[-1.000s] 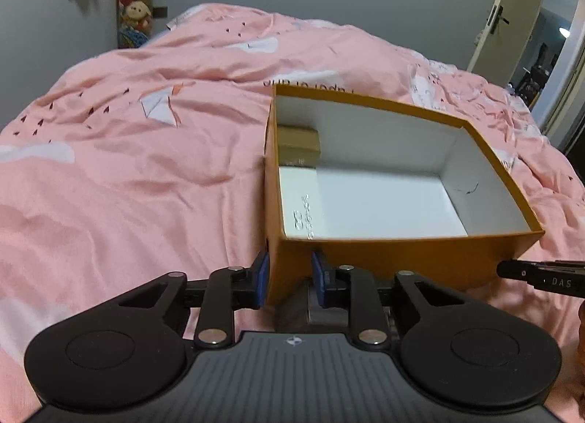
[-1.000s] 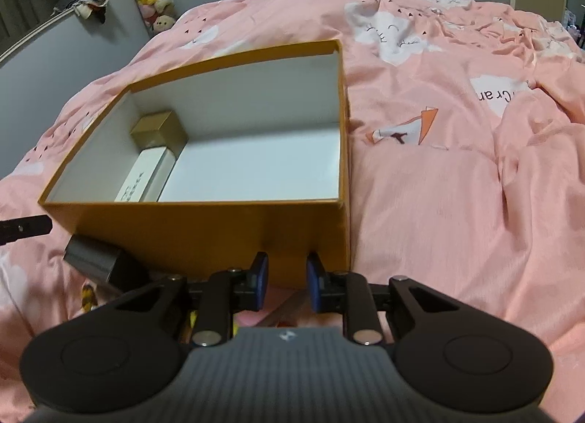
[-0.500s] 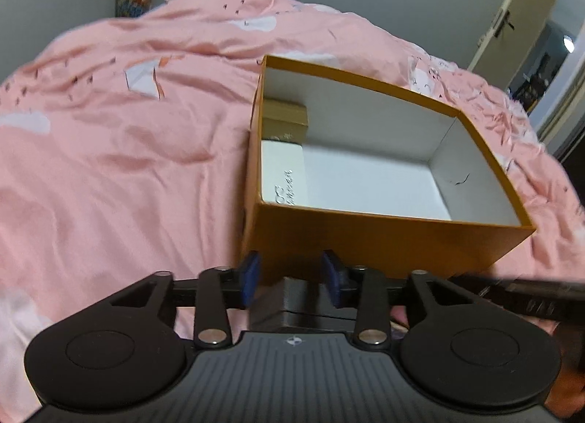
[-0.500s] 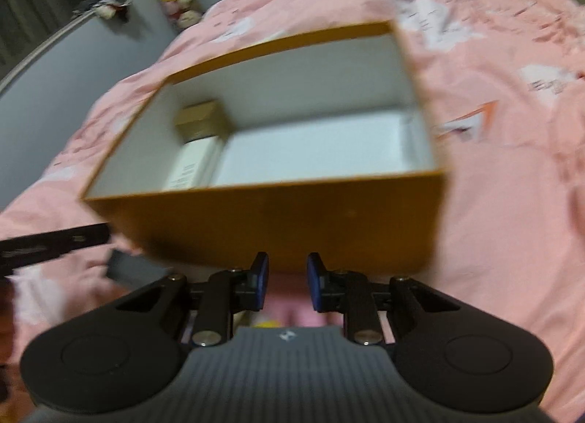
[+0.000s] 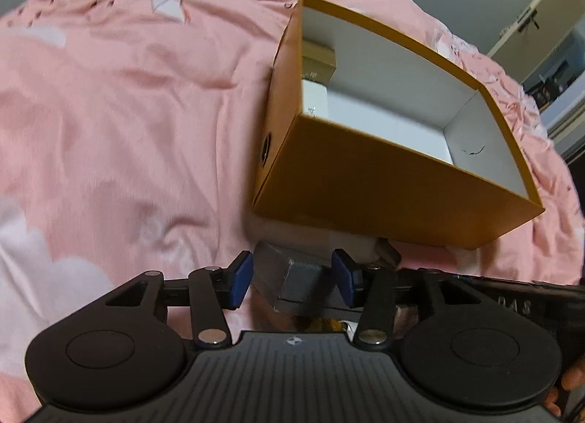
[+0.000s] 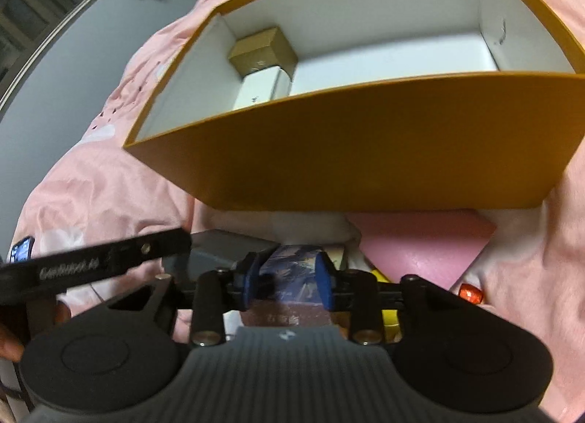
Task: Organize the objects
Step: 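Grasp the dark grey box with the left gripper while the right gripper grasps the photo card pack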
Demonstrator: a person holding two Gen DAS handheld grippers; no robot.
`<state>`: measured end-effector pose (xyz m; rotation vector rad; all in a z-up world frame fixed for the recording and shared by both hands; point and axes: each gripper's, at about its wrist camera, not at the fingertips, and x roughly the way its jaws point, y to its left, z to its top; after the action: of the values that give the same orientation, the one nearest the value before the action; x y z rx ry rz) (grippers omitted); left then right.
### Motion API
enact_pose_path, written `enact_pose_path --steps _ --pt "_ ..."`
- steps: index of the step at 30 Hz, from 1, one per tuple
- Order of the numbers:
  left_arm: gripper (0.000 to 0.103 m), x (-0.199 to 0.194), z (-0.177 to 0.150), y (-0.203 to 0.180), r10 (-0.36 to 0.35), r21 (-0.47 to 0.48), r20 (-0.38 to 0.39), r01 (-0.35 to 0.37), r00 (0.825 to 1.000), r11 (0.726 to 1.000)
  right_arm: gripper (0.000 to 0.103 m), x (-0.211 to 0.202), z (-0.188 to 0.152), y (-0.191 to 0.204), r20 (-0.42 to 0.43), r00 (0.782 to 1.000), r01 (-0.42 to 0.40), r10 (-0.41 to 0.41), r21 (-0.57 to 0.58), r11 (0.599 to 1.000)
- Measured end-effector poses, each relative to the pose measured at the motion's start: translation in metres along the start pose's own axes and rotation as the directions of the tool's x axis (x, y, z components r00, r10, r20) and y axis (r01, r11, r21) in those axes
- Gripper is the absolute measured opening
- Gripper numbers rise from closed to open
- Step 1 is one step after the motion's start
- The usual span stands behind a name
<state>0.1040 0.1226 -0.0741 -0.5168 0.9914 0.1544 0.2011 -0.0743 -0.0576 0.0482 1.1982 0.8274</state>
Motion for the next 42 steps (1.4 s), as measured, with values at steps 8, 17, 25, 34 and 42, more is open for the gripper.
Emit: enact_pose_path --steps 8,17,25,34,42 --pt "0.067 0.012 0.007 0.023 -0.08 -0.19 -0.073 0.065 0.994 0.98 0.049 0.024 0.013 -0.034 -0.171 0.982 -0.045 0.078 0.185 0.982" --pt "0.073 0.04 0.008 0.035 -0.14 -0.309 -0.151 0.088 0.979 0.947 0.055 0.037 0.012 -0.044 -0.206 0.969 -0.087 0.138 0.238 0.967" --pt "0.072 0.046 0.002 0.044 -0.233 -0.417 -0.185 0.139 0.955 0.898 0.052 0.037 0.006 -0.04 -0.207 0.969 -0.09 0.137 0.222 0.971" --pt "0.053 0.002 0.005 0.031 -0.169 -0.288 -0.062 0.144 0.984 0.947 0.031 0.007 0.002 -0.052 -0.146 0.961 -0.179 0.234 0.314 0.932" --pt "0.044 -0.019 0.005 0.014 -0.103 -0.166 -0.001 0.101 0.995 0.981 0.04 0.034 0.001 -0.055 -0.2 0.95 -0.152 0.241 0.381 0.912"
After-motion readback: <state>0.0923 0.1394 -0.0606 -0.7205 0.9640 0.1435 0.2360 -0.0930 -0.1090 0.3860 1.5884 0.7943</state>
